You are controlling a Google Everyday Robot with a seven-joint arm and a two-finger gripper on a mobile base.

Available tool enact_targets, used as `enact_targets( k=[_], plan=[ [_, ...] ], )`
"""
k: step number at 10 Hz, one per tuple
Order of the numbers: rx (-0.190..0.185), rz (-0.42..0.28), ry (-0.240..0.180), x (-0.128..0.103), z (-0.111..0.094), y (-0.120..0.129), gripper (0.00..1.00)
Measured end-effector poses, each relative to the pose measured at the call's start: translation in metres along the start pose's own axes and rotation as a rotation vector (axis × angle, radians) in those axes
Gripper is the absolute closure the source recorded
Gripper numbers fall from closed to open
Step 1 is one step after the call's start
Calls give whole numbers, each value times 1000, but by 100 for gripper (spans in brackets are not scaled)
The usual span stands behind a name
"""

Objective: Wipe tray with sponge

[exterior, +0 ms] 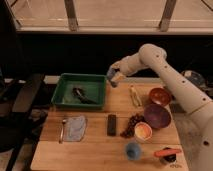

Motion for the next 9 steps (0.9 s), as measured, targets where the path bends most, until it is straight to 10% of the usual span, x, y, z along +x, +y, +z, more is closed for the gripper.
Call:
enact_targets(
  k=[3,9],
  plan=[
    [-89,-74,-71,-51,42,-5,100],
    [-92,-75,-68,-49,42,-4,100]
  ],
)
